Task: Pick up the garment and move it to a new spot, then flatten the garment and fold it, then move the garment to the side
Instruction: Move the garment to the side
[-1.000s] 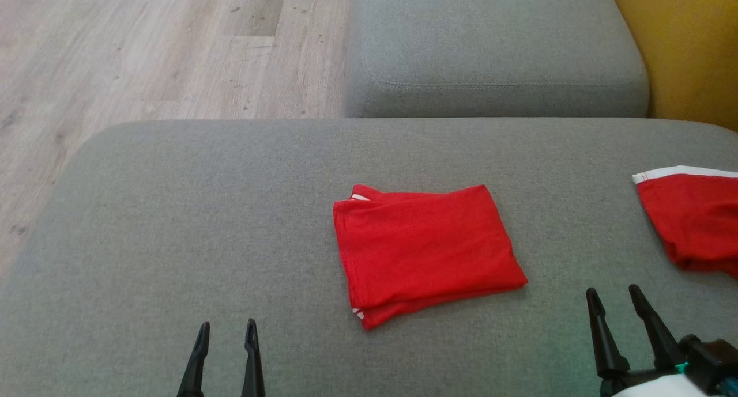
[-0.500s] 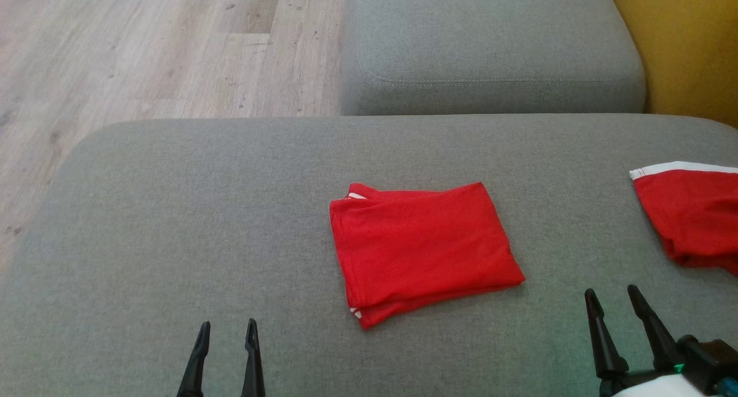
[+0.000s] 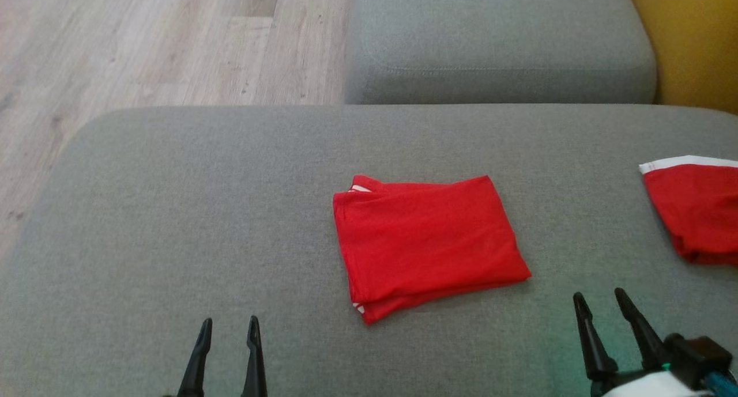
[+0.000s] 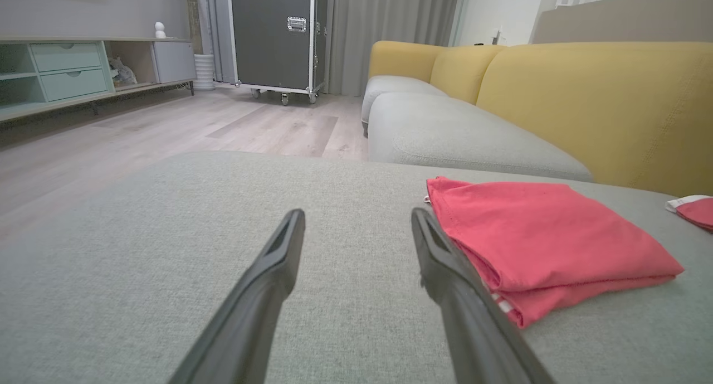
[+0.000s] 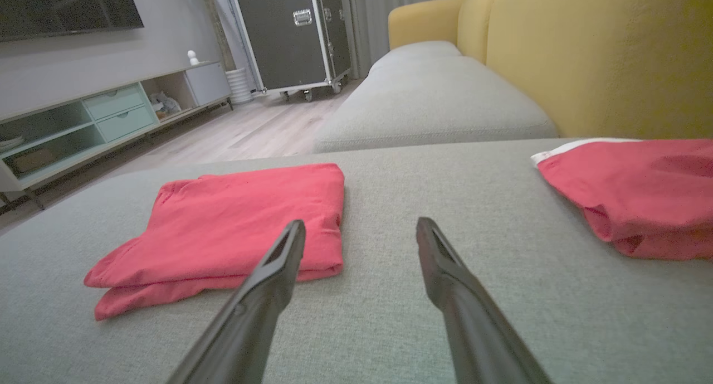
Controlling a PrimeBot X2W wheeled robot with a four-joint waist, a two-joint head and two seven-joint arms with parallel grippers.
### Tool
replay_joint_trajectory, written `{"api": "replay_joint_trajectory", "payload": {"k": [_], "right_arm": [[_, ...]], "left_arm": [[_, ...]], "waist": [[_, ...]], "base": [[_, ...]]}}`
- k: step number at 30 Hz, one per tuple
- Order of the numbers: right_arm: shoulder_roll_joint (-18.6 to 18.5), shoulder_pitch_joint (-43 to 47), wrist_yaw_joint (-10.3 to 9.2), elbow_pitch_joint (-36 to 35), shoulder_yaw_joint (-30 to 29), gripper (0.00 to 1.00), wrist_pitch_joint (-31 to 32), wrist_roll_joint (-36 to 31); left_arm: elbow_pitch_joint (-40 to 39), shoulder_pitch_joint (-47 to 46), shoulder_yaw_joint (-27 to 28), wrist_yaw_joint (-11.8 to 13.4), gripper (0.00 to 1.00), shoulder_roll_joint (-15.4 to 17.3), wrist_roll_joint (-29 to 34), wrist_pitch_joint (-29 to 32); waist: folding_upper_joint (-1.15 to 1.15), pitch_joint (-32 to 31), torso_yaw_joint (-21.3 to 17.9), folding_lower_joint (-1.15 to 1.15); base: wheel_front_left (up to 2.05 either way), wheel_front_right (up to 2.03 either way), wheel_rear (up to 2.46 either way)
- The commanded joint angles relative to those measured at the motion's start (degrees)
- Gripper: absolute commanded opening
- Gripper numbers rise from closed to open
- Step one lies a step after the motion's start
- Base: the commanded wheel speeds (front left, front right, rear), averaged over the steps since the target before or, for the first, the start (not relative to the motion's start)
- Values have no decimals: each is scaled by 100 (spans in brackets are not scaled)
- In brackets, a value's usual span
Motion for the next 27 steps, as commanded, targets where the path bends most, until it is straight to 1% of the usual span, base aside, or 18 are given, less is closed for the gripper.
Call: {"api": "replay_joint_trajectory", "payload": {"k": [1, 3, 9, 14, 18, 24, 26, 27], "right_arm": [[-201, -366, -4, -122, 123, 100, -77, 52], [-264, -519, -4, 27, 236, 100, -77, 166], [-459, -1198, -4, 697, 678, 100, 30, 558], [-583, -1973, -4, 1139, 895, 100, 408, 882], [-646, -2411, -4, 1626, 1116, 100, 837, 1205], [-633, -2887, -4, 2449, 1320, 100, 1086, 1627], [-600, -3051, -4, 2709, 1394, 93, 1125, 1701], [-580, -3134, -4, 2805, 1449, 78, 1120, 1738]], "left_arm": [[-236, -308, 138, -48, 100, -48, -20, -55], [-298, -328, 121, -119, 100, -50, -195, -55], [-384, -410, -98, -180, 100, -52, -143, -55], [-504, -610, -266, -186, 100, -52, -134, -55], [-445, -753, -433, -202, 100, -53, -117, -55], [-398, -914, -558, -153, 100, -53, -131, -55], [-423, -956, -591, -152, 100, -53, -135, -55], [-434, -971, -605, -155, 100, -53, -138, -55]], "waist": [[0, 47, 22, 0], [0, 113, 44, 0], [0, 297, 120, 0], [0, 609, 260, 0], [0, 694, 450, 0], [0, 831, 705, 0], [0, 906, 757, 0], [0, 944, 773, 0]], "base": [[0, 0, 0], [0, 0, 0], [0, 0, 0], [0, 0, 0], [0, 0, 0], [0, 0, 0], [0, 0, 0], [0, 0, 0]]}}
